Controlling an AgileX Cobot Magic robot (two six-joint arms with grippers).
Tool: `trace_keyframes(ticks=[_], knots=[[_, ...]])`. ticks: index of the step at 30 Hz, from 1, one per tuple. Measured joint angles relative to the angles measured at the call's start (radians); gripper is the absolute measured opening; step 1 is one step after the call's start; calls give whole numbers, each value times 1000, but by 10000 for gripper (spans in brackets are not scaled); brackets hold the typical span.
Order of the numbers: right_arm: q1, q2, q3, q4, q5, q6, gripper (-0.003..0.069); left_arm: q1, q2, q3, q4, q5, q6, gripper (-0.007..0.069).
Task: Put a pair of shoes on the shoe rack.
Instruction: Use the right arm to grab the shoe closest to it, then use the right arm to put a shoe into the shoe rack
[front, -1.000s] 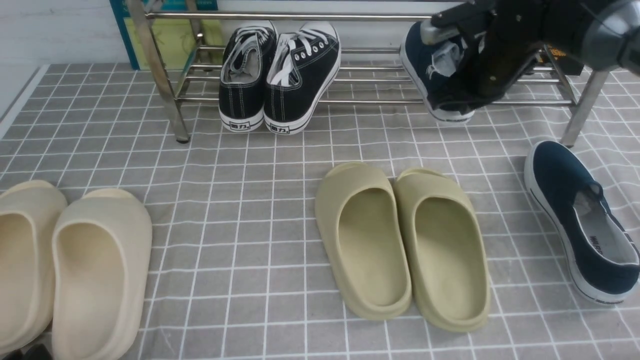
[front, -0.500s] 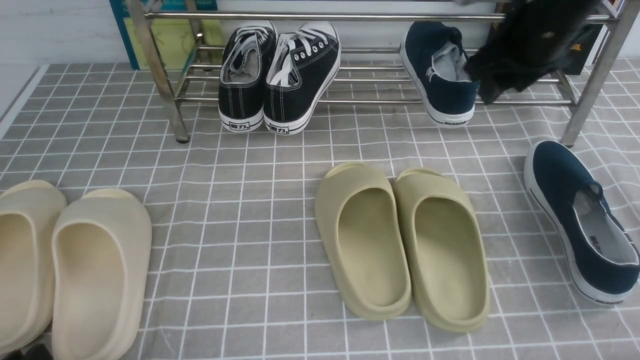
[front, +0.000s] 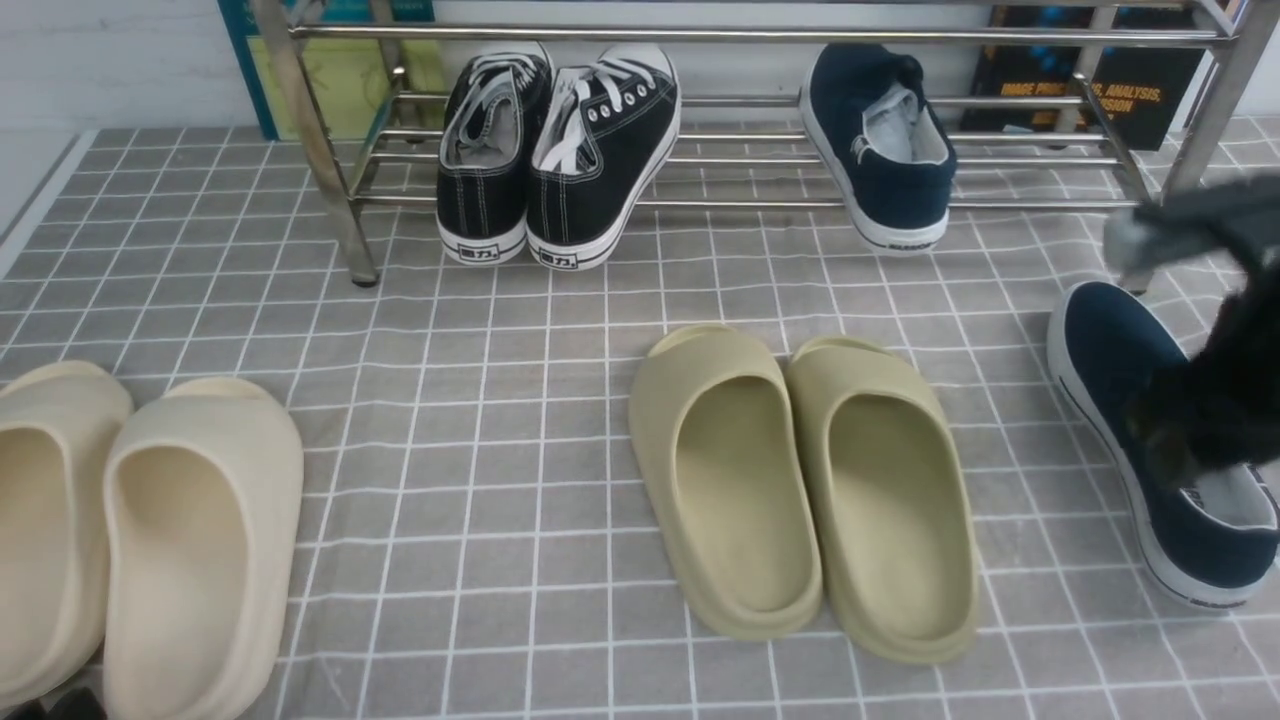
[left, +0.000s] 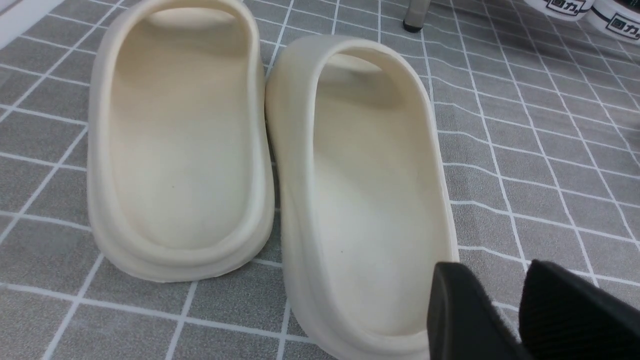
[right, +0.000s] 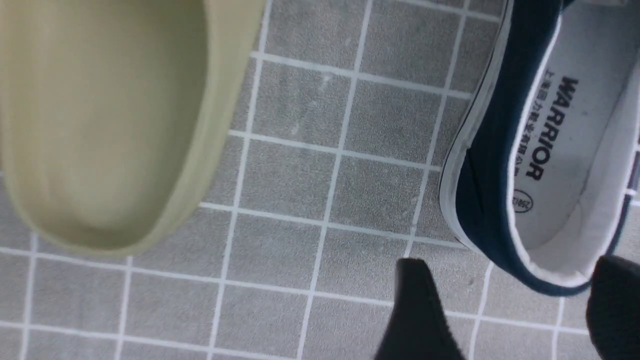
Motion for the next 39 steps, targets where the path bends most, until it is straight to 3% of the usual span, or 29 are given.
trace_keyframes(ticks=[5,12,15,18,22,30,39], knots=[[0,74,106,-68,-194,17,467,0,0,0,-1,1,0,206],[0,200,110,-208,-232,153,445,0,0,0,-1,1,0,212],[0,218,110,-232,-232,171,379,0,0,0,-1,1,0,216],[0,215,110,-245,-225,171,201,0,0,0,-1,1,0,218],[0,194,104,-253,-201,168,40,0,0,0,-1,1,0,221],[0,23,-51,-146,-89,72,36,0,0,0,-1,1,0,224],[0,89,-202,-36,-89,-66,36,0,0,0,-1,2,0,230]])
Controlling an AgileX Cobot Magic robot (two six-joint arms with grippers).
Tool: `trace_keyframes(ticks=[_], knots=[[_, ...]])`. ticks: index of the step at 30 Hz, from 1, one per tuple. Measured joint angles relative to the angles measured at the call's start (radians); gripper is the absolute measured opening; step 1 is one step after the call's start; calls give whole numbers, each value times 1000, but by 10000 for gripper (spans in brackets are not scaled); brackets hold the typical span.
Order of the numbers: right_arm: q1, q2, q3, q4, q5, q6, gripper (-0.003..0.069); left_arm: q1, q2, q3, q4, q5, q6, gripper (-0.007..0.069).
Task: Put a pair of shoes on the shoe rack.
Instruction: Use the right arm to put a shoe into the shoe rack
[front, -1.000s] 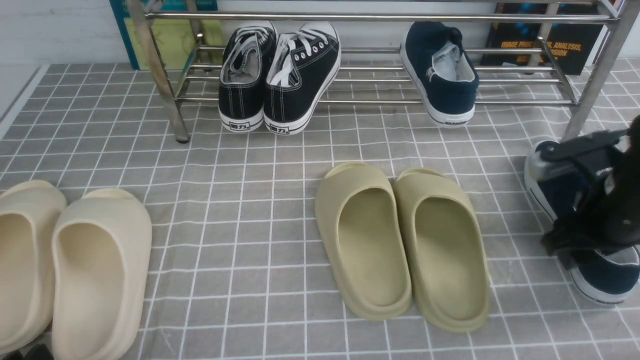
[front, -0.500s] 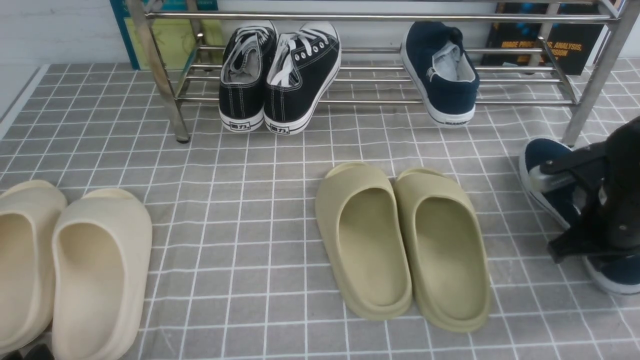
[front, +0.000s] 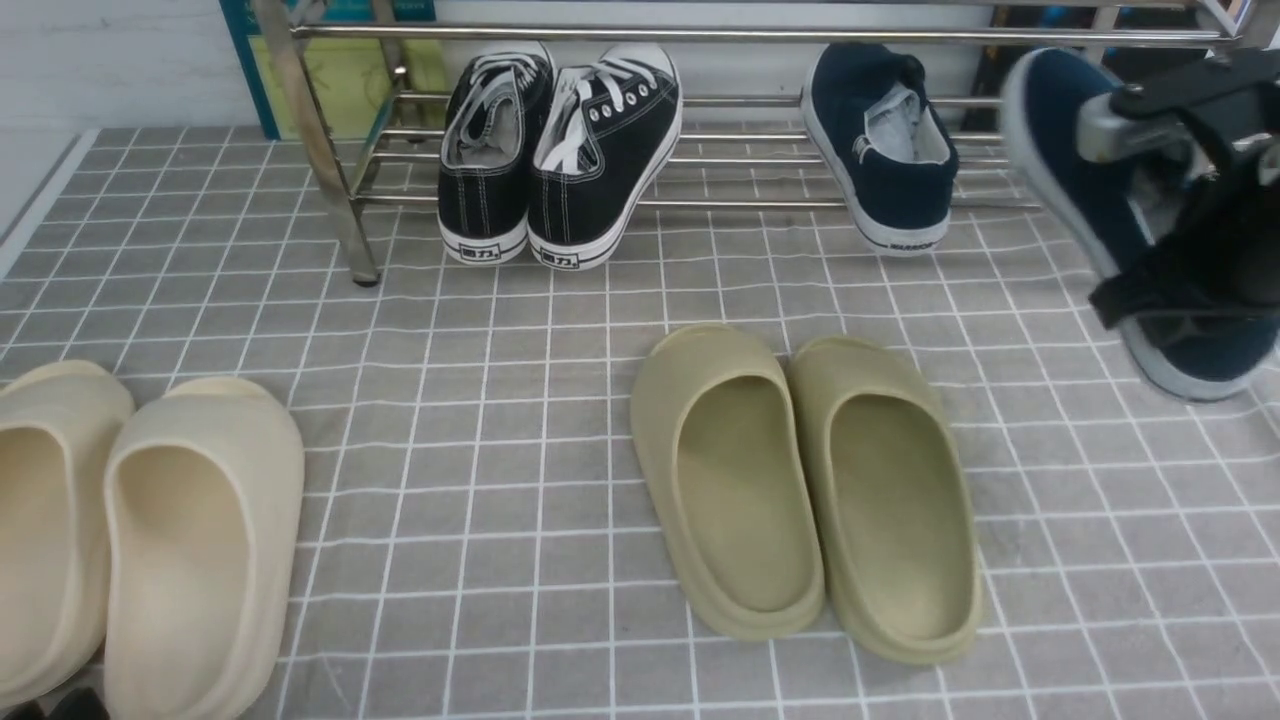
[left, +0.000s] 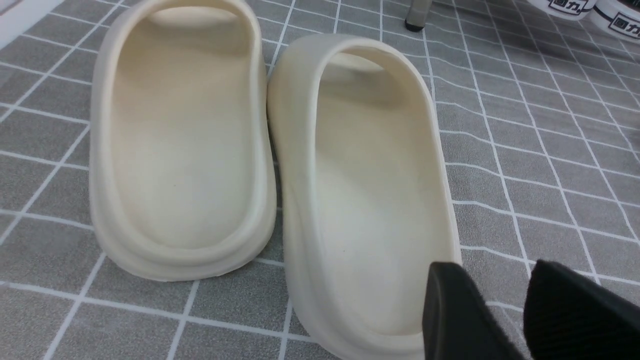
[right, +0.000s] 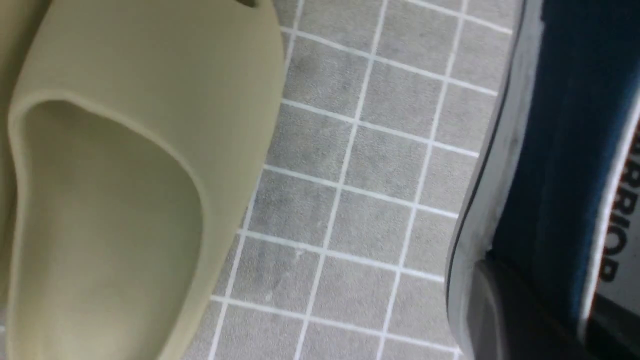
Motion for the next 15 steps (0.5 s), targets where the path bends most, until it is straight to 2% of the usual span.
trace_keyframes(ticks=[15], knots=[[0,176,-57,2,-80,1,36,0,0,0,0,0,0,237]])
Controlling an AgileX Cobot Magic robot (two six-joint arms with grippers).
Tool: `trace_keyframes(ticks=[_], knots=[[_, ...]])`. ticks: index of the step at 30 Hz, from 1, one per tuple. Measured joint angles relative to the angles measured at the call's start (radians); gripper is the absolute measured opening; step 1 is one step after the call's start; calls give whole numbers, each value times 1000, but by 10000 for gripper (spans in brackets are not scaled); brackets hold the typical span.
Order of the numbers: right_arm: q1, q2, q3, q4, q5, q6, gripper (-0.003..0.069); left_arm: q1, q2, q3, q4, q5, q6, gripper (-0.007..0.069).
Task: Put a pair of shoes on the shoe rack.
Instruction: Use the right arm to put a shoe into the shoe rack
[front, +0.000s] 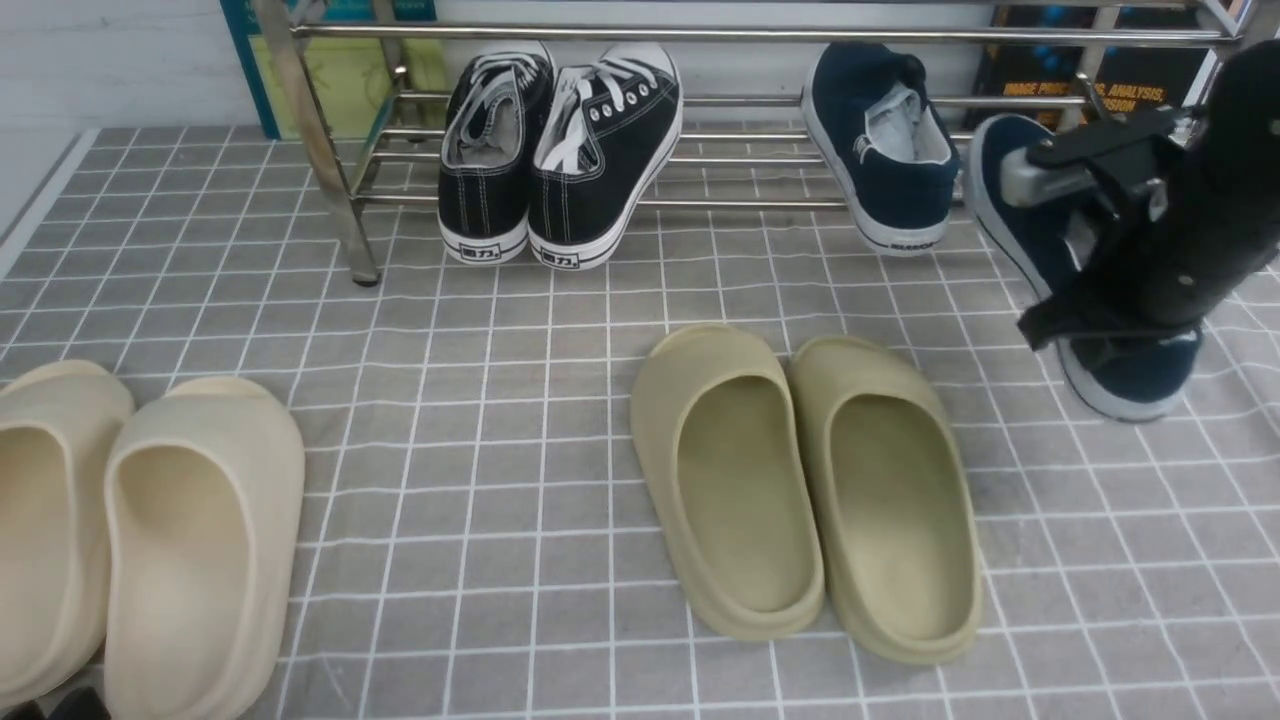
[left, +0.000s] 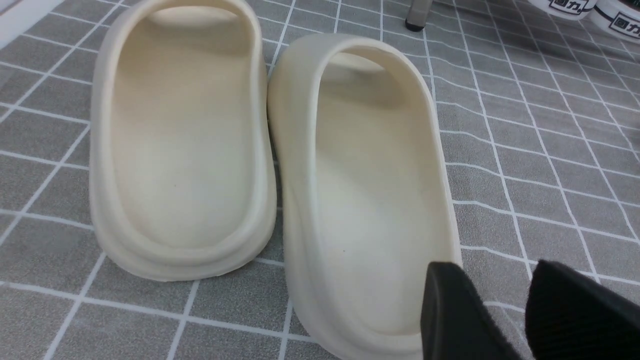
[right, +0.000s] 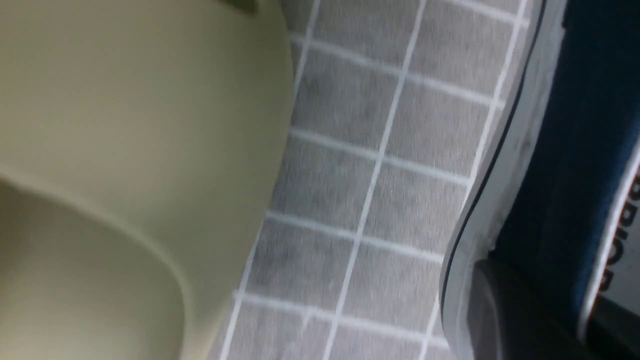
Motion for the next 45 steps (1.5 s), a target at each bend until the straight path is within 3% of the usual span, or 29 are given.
trace_keyframes(ticks=[20,30,33,40,45], knots=[[-12,434,-627,-21,87,-81,36,0,0,0,0,0,0,237],[-12,474,-701,-20,92,-85,43,0,0,0,0,0,0,237],[-12,474,-702,-20,94,-85,69,0,0,0,0,0,0,237],[-12,459,-793,-38,261,-93,314,0,0,0,0,0,0,237],[-11,392,-812,-17,370,-94,370,0,0,0,0,0,0,237]])
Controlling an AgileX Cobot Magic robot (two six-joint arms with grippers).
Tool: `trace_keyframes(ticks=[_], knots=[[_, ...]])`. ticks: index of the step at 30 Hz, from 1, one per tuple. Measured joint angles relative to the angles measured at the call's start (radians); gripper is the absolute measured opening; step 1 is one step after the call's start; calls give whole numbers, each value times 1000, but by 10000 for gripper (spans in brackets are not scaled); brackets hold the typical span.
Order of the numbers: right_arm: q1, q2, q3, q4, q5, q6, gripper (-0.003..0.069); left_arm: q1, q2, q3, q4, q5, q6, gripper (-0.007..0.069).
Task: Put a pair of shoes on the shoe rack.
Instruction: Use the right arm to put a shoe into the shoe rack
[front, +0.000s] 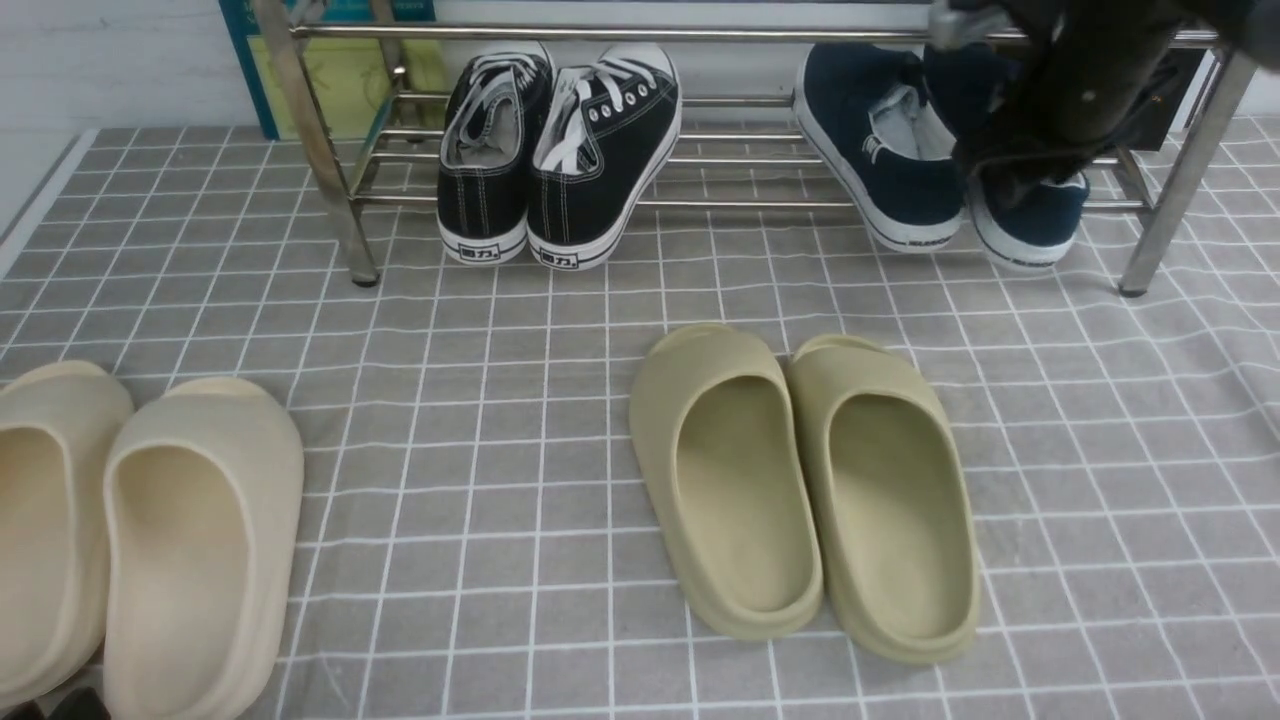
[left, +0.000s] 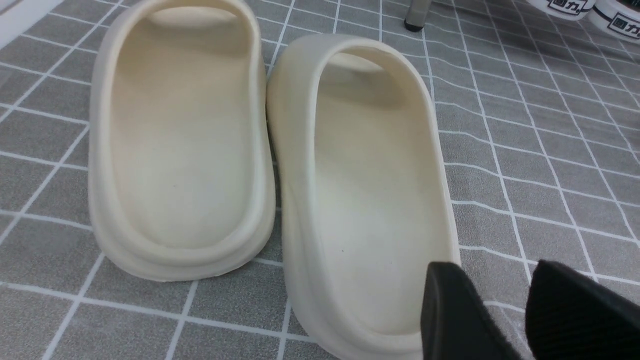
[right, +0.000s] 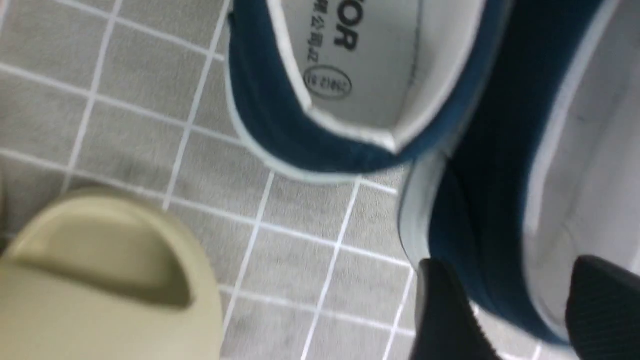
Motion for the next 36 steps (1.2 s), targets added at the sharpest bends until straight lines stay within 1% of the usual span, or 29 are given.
trace_keyframes(ticks=[3,5,7,9,10,11,12,13,15,16,17,18,20,24,27,30,34,36], knots=[[0,-51,24,24,11,0,354,0,0,0,0,0,0,237],[0,-103,82,45,13,0,311,0,0,0,0,0,0,237],[0,-133,147,57,16,-1,246,0,0,0,0,0,0,237],[0,-145,223,57,16,-7,158,0,0,0,0,0,0,237],[0,-145,229,57,14,-7,150,0,0,0,0,0,0,237],[0,-145,256,57,3,-8,108,0,0,0,0,0,0,237],[0,-136,317,55,-49,-10,38,0,0,0,0,0,0,237],[0,-128,338,55,-88,-10,10,0,0,0,0,0,0,237],[0,-115,350,54,-126,-10,0,0,0,0,0,0,0,237],[0,-92,356,38,-196,-10,-3,0,0,0,0,0,0,237],[0,-90,356,35,-196,-10,-3,0,0,0,0,0,0,237],[0,-76,357,15,-255,-6,-3,0,0,0,0,0,0,237],[0,-64,356,-24,-311,23,-3,0,0,0,0,0,0,237],[2,-62,337,-76,-320,98,-3,0,0,0,0,0,0,237],[2,-62,303,-85,-353,114,-3,0,0,0,0,0,0,237],[2,-62,276,-51,-350,113,-3,0,0,0,0,0,0,237],[2,-64,261,23,-277,82,-3,0,0,0,0,0,0,237],[2,-89,261,79,-201,40,-2,0,0,0,0,0,0,237]])
